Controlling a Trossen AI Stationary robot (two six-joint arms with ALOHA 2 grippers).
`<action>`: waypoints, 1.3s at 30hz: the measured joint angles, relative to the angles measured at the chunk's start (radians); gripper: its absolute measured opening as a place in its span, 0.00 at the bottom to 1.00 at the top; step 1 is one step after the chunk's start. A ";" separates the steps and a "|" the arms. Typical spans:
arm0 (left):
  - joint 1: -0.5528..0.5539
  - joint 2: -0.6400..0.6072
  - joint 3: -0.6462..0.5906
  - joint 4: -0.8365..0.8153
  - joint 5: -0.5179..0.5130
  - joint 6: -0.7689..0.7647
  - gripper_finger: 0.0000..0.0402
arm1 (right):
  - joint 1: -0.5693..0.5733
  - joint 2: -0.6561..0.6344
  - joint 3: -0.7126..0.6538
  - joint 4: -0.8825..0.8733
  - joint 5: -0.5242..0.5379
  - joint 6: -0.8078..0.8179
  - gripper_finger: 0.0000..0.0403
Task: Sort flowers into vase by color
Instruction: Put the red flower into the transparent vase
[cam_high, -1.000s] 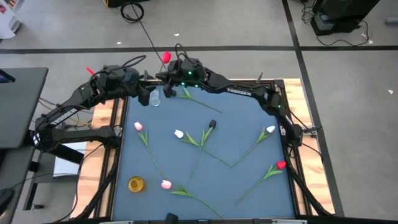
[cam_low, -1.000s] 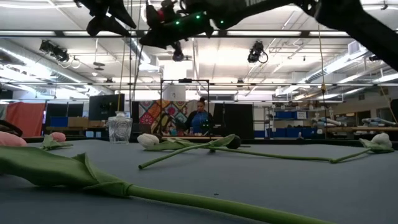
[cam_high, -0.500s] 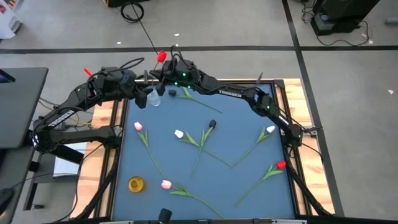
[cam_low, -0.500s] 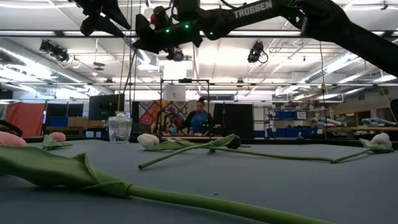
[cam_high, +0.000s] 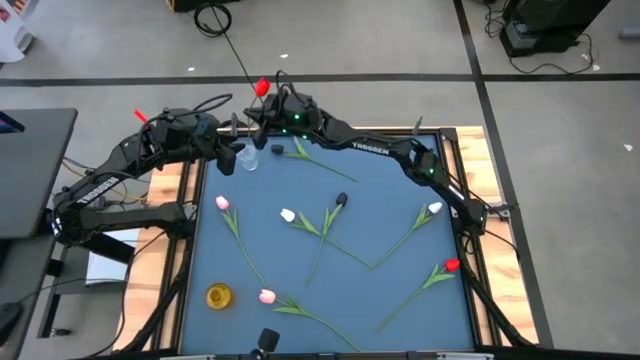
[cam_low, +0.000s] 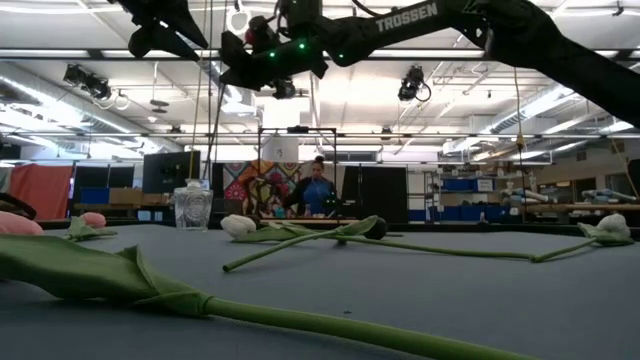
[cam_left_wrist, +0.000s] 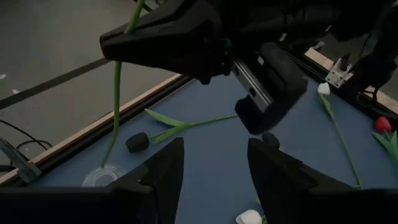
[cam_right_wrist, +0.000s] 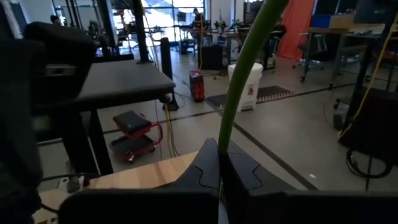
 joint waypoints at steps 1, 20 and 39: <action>0.000 0.000 0.000 0.000 0.000 0.000 0.46 | 0.000 0.005 0.000 0.013 -0.007 0.003 0.02; 0.000 0.000 0.000 -0.005 0.000 -0.027 0.46 | 0.008 0.009 -0.001 -0.047 -0.033 0.006 0.02; 0.000 0.000 0.000 -0.005 -0.044 -0.059 0.46 | -0.006 -0.018 -0.002 -0.205 -0.128 0.135 0.57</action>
